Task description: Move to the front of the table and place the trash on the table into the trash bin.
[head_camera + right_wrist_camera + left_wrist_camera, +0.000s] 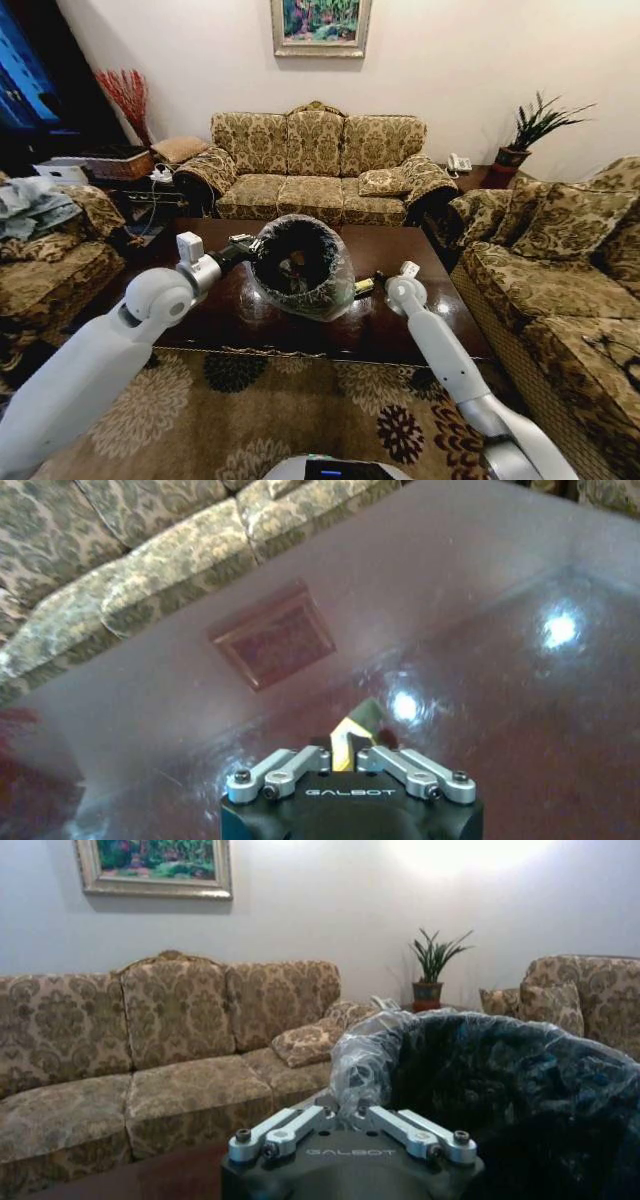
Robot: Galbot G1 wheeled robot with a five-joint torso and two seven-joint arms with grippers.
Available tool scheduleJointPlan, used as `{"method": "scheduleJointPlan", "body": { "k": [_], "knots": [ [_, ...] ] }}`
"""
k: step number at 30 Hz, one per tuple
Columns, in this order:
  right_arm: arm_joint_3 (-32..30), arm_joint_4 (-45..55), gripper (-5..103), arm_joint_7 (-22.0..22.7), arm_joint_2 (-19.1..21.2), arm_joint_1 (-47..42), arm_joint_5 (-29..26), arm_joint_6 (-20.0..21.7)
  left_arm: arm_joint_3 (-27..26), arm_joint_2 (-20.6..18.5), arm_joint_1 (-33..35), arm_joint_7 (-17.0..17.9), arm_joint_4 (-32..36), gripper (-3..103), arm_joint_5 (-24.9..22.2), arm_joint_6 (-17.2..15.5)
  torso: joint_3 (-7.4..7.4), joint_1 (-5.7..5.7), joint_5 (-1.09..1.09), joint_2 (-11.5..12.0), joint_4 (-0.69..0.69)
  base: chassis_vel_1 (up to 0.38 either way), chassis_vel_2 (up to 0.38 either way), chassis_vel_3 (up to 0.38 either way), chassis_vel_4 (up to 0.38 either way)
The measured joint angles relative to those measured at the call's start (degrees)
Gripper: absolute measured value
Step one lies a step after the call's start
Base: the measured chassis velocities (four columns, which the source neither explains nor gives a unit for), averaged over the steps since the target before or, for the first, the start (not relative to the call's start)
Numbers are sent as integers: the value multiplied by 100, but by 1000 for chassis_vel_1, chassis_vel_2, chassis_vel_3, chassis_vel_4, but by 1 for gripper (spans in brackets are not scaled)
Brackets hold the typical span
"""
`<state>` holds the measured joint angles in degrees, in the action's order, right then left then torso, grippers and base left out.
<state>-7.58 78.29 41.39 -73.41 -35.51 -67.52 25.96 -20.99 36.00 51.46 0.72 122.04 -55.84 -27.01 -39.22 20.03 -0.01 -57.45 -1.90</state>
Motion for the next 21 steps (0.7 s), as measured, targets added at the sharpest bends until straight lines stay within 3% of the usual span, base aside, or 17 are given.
{"method": "scheduleJointPlan", "body": {
  "k": [1,2,4,5,9,11,14,15,17,19,21],
  "knots": [
    [0,-143,13,63,-137,52,38,-46,31,-37,-2,-4,-22,4,0,3,0,0,1,0,0,0,0,0,0],
    [-7,-390,24,238,-403,148,94,-156,91,-98,-34,-8,-61,4,-1,3,0,0,1,0,0,0,0,0,0],
    [-53,-665,29,303,-677,253,248,-306,162,-166,-99,-7,-110,4,-3,4,0,0,1,0,-1,0,0,0,0],
    [-53,-665,29,303,-677,253,248,-306,162,-166,-99,-7,-110,4,-3,4,0,0,1,0,-1,0,0,0,0],
    [-117,-1153,51,367,-1076,417,472,-520,253,-168,-186,4,-166,4,-10,4,0,1,0,0,-2,0,0,0,0],
    [-121,-1205,51,367,-1096,435,496,-537,261,-158,-198,10,-176,4,-11,2,0,0,0,0,-1,0,0,0,0],
    [-174,-1459,68,385,-1151,532,531,-569,279,-126,-225,10,-240,4,-11,-8,0,0,1,0,2,0,0,0,0],
    [-174,-1459,68,385,-1151,532,531,-569,279,-126,-225,10,-240,4,-11,-8,0,0,1,0,2,0,0,0,0],
    [-200,-1619,79,355,-1164,563,598,-569,279,-104,-232,8,-286,4,19,-26,0,1,1,0,1,0,0,0,0],
    [-200,-1667,79,304,-1160,564,640,-568,279,-96,-239,3,-311,4,35,-40,-1,1,1,0,1,0,0,0,0],
    [-210,-1799,90,216,-1171,594,686,-564,301,-72,-285,2,-371,4,54,-64,0,1,1,0,1,0,0,0,0]
  ]
}}
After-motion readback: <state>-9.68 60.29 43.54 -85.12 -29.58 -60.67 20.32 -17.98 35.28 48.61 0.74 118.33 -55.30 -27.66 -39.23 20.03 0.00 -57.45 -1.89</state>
